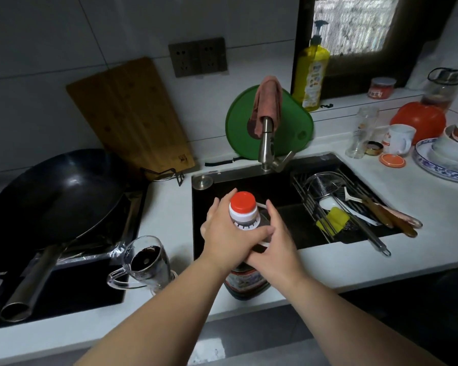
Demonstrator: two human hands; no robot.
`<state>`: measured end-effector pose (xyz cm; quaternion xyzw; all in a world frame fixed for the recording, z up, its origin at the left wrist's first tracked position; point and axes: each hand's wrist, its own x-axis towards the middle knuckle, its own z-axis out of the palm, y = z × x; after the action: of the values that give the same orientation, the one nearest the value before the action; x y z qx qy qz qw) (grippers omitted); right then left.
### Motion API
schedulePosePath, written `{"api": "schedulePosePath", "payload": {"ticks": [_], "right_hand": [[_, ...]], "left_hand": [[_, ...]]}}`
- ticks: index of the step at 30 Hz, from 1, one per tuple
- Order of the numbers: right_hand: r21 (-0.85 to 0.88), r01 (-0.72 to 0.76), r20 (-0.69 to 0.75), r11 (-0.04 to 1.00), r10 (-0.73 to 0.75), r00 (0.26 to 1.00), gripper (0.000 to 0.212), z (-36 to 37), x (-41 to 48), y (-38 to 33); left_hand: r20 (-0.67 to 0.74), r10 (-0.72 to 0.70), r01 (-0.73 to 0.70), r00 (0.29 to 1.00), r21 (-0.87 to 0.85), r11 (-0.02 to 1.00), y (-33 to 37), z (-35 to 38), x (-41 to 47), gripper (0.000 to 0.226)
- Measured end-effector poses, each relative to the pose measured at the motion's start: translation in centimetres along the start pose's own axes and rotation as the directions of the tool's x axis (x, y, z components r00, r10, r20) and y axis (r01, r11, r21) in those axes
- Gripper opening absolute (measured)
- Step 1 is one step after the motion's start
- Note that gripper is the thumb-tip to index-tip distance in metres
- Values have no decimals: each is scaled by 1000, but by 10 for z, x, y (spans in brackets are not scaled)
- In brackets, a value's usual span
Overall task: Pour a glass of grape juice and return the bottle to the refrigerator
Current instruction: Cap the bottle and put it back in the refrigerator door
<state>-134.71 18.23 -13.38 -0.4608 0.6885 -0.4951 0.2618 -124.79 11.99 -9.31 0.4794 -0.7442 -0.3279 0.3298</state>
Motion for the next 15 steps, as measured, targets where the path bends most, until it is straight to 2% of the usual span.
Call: {"api": "schedulePosePath", "payload": {"ticks": [2, 4, 10, 15], "right_hand": [[4, 27, -2, 1000, -27, 1000, 118, 0, 1, 5], [3, 51, 1, 999, -51, 999, 119, 0, 1, 8], [37, 89, 21, 995, -90, 996, 119, 0, -5, 5], [113, 139, -20, 984, -137, 990, 119, -3, -16, 3]], "left_hand": [[-36, 19, -19, 999, -15, 1000, -4, 2, 0, 66], [-49, 10, -12, 999, -37, 999, -3, 3, 2, 52], [-62, 33, -38, 998, -93, 995, -1, 2, 2, 37], [-81, 130, -141, 988, -159, 977, 15, -3, -19, 30]]}}
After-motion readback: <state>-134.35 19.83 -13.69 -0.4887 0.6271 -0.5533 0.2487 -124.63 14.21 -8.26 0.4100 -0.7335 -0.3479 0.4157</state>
